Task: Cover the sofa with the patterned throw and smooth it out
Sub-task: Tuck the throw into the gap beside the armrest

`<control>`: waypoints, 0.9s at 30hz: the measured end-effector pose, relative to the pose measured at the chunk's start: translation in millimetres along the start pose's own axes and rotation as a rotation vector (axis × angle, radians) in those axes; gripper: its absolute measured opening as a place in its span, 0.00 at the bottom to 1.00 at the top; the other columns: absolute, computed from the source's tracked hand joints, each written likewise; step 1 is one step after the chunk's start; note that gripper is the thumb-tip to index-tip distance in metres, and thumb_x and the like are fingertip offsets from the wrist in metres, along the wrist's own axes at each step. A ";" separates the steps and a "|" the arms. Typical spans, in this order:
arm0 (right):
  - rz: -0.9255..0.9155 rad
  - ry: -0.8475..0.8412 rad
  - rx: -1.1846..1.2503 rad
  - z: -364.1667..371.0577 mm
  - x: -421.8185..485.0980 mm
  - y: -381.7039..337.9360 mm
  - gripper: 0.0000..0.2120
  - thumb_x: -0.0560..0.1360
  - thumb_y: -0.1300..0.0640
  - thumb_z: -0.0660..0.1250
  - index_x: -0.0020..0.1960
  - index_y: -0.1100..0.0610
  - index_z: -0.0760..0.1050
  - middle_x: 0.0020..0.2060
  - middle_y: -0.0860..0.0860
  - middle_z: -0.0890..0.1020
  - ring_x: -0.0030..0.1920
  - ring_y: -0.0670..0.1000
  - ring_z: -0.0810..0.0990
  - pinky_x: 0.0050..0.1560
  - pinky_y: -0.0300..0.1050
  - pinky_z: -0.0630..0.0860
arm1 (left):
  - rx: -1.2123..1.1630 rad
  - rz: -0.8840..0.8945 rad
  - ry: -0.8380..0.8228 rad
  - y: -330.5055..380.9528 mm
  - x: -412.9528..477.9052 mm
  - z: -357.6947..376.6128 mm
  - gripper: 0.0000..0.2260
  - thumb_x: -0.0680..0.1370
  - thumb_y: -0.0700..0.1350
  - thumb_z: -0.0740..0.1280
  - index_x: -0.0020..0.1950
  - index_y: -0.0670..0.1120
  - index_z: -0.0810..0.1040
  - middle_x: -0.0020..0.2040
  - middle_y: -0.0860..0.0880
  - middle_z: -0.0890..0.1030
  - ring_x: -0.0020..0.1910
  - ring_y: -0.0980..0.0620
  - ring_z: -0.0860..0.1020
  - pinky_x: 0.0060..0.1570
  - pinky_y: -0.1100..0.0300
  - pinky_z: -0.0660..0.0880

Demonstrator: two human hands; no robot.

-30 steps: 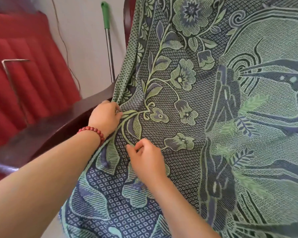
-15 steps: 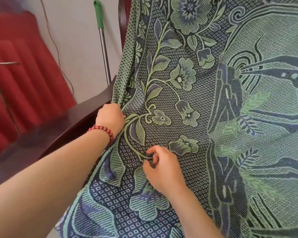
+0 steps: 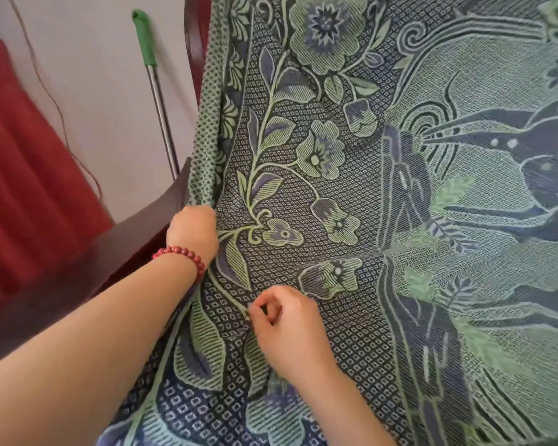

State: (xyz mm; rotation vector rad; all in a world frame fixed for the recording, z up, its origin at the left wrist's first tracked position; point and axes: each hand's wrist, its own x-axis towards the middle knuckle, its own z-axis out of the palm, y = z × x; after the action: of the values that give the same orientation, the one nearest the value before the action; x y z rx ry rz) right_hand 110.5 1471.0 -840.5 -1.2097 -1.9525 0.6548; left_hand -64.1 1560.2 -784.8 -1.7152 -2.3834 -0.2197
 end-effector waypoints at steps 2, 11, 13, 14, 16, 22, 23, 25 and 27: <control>0.019 0.096 0.005 -1.9 4.5 5.9 0.04 0.75 0.51 0.66 0.45 0.51 0.75 0.31 0.42 0.70 0.34 0.41 0.69 0.37 0.35 0.66 | -0.018 -0.018 0.024 2.1 7.6 3.0 0.06 0.76 0.35 0.61 0.47 0.36 0.77 0.46 0.38 0.80 0.46 0.37 0.79 0.41 0.49 0.75; 0.100 0.132 -0.094 0.0 19.0 22.9 0.07 0.76 0.51 0.67 0.45 0.53 0.81 0.27 0.41 0.69 0.26 0.41 0.67 0.30 0.32 0.65 | 0.034 -0.026 0.011 4.2 21.6 7.0 0.10 0.74 0.33 0.60 0.53 0.36 0.78 0.49 0.37 0.79 0.48 0.37 0.79 0.43 0.50 0.76; 0.050 0.215 -0.048 1.8 23.0 16.1 0.06 0.76 0.53 0.67 0.41 0.52 0.79 0.26 0.42 0.69 0.26 0.42 0.66 0.29 0.32 0.62 | 0.058 -0.054 0.025 1.3 29.9 -3.3 0.11 0.75 0.32 0.60 0.55 0.34 0.76 0.51 0.36 0.78 0.50 0.36 0.78 0.45 0.48 0.76; 0.017 0.266 -0.011 1.2 26.0 9.9 0.07 0.76 0.53 0.67 0.39 0.52 0.78 0.26 0.42 0.69 0.27 0.41 0.66 0.30 0.32 0.61 | 0.063 -0.068 0.052 -1.3 35.6 -9.7 0.11 0.75 0.31 0.60 0.56 0.33 0.76 0.52 0.36 0.77 0.50 0.36 0.78 0.45 0.47 0.76; -0.022 0.332 0.040 1.0 33.6 -1.7 0.07 0.76 0.54 0.67 0.39 0.53 0.77 0.27 0.42 0.70 0.28 0.41 0.67 0.30 0.32 0.62 | 0.039 -0.078 0.124 -7.7 48.1 -19.5 0.10 0.76 0.31 0.60 0.55 0.31 0.76 0.50 0.35 0.78 0.48 0.34 0.78 0.43 0.46 0.76; 0.067 0.171 -0.084 12.2 24.5 6.1 0.07 0.77 0.53 0.65 0.50 0.54 0.79 0.33 0.43 0.73 0.33 0.43 0.71 0.38 0.33 0.66 | -0.074 -0.008 0.077 -3.2 34.3 -5.0 0.06 0.74 0.32 0.62 0.49 0.33 0.76 0.47 0.35 0.79 0.47 0.34 0.79 0.45 0.45 0.78; 0.060 0.204 -0.074 12.9 21.6 6.9 0.07 0.77 0.53 0.66 0.52 0.54 0.79 0.33 0.42 0.72 0.35 0.43 0.70 0.40 0.33 0.66 | -0.079 0.011 0.077 1.3 32.4 -4.2 0.05 0.75 0.34 0.64 0.48 0.34 0.77 0.47 0.36 0.79 0.46 0.35 0.79 0.45 0.46 0.78; 0.063 0.252 -0.066 11.3 19.3 7.0 0.09 0.75 0.52 0.67 0.55 0.52 0.78 0.31 0.43 0.73 0.35 0.44 0.72 0.41 0.34 0.68 | -0.056 0.032 0.059 10.2 27.8 -8.6 0.06 0.77 0.37 0.65 0.49 0.35 0.78 0.47 0.37 0.80 0.47 0.37 0.79 0.42 0.49 0.76; 0.074 0.251 -0.047 7.2 15.9 9.5 0.11 0.75 0.51 0.68 0.56 0.51 0.76 0.31 0.46 0.75 0.35 0.45 0.74 0.42 0.39 0.73 | -0.004 0.043 0.040 17.4 21.1 -14.0 0.07 0.77 0.38 0.64 0.51 0.36 0.78 0.49 0.38 0.80 0.49 0.38 0.79 0.42 0.50 0.75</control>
State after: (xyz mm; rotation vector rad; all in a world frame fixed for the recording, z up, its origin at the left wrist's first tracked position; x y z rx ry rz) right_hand 105.2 1489.2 -846.7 -1.3306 -1.7290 0.4712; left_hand -53.1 1581.9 -765.9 -1.7448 -2.3167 -0.2503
